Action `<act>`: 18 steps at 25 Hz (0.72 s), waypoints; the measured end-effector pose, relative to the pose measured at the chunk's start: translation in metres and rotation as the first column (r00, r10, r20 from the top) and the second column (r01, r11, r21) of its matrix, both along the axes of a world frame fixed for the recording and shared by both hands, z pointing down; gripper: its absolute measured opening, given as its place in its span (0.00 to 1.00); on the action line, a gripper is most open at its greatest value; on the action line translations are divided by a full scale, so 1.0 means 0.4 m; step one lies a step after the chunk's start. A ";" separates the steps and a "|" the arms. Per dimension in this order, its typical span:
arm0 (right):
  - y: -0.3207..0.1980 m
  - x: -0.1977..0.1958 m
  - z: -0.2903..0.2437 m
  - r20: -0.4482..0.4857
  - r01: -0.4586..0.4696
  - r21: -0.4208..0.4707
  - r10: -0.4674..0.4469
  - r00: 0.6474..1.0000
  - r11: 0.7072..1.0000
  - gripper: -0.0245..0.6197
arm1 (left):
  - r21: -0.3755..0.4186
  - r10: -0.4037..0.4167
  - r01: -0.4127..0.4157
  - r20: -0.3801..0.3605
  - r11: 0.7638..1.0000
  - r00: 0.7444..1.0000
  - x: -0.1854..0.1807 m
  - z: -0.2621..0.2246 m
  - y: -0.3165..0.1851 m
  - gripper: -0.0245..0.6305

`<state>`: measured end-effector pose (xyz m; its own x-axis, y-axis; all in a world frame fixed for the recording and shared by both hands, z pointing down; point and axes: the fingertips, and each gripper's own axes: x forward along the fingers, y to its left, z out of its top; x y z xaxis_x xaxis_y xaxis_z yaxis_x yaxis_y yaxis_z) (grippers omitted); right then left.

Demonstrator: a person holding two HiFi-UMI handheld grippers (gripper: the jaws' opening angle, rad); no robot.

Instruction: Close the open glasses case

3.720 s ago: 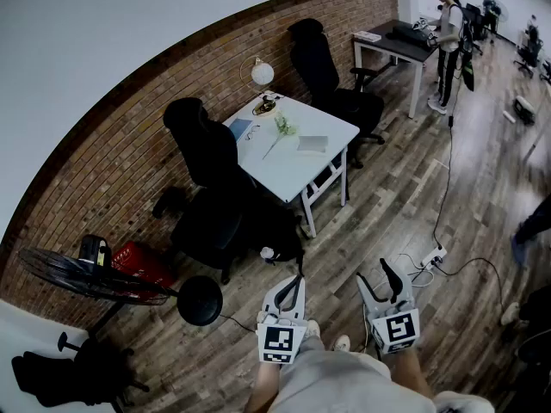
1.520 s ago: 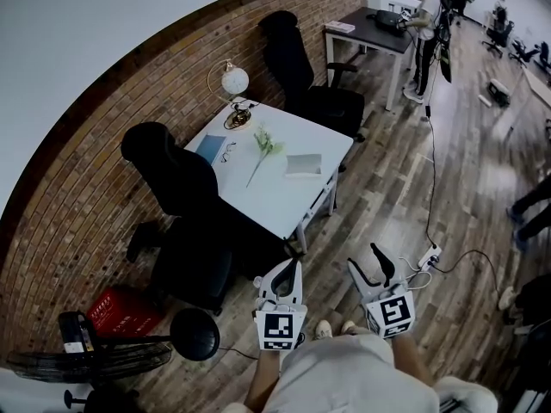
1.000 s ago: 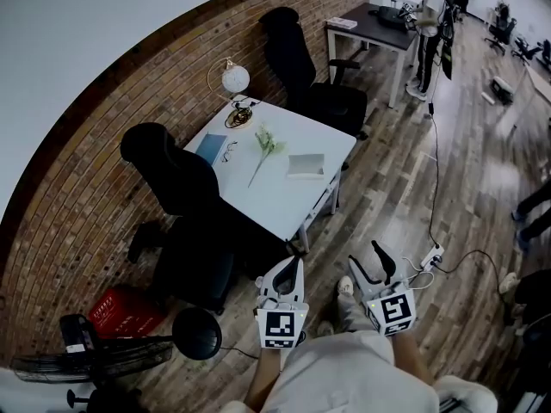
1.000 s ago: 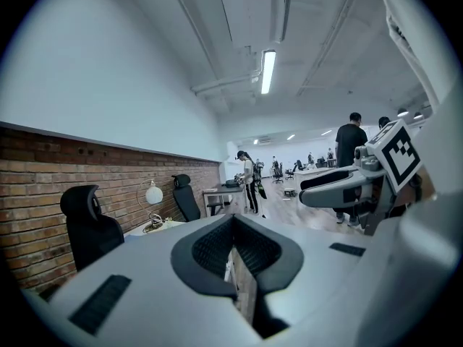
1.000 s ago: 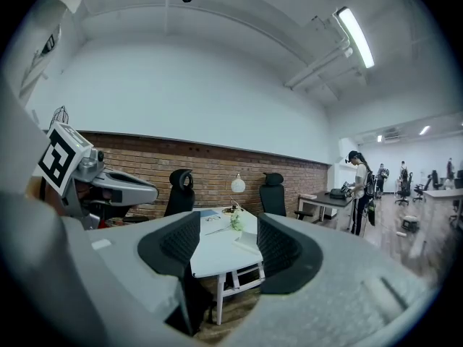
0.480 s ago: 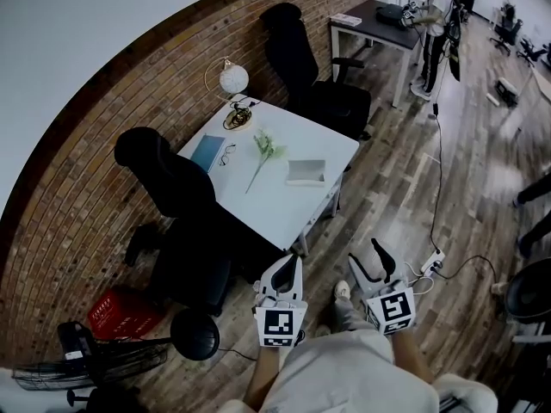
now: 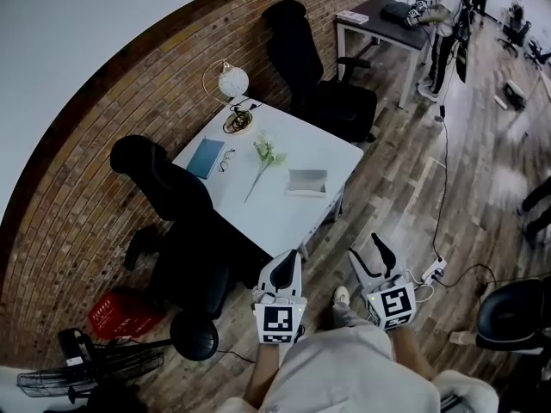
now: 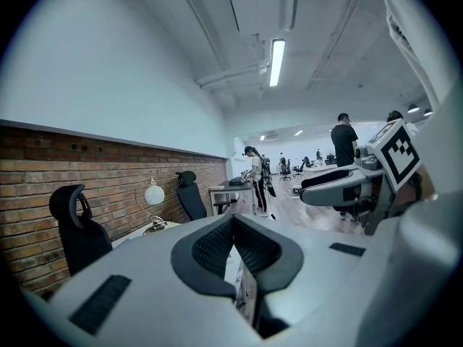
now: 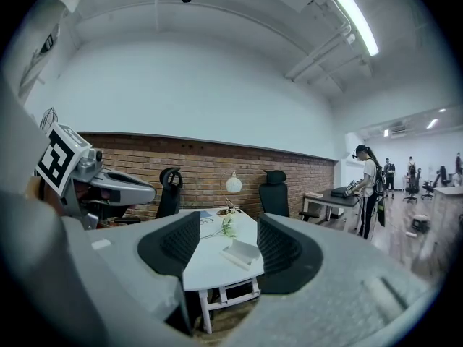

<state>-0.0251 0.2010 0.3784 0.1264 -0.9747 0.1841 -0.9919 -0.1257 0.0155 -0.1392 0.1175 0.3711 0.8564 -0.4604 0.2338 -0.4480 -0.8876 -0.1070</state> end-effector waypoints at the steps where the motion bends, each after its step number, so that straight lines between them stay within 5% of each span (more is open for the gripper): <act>1: -0.008 0.010 0.001 0.003 0.001 -0.001 -0.001 1.000 1.000 0.42 | -0.002 -0.004 0.004 0.002 1.000 1.000 0.009 0.001 -0.008 0.05; 18: -0.134 0.237 0.015 0.029 0.061 0.012 -0.061 0.998 0.998 0.42 | 0.003 -0.075 0.075 0.028 0.997 0.997 0.212 0.010 -0.113 0.05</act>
<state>0.0695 0.1475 0.3842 0.0613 -0.9825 0.1757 -0.9978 -0.0649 -0.0151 -0.0544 0.0724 0.3750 0.8128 -0.5233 0.2560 -0.5099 -0.8516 -0.1220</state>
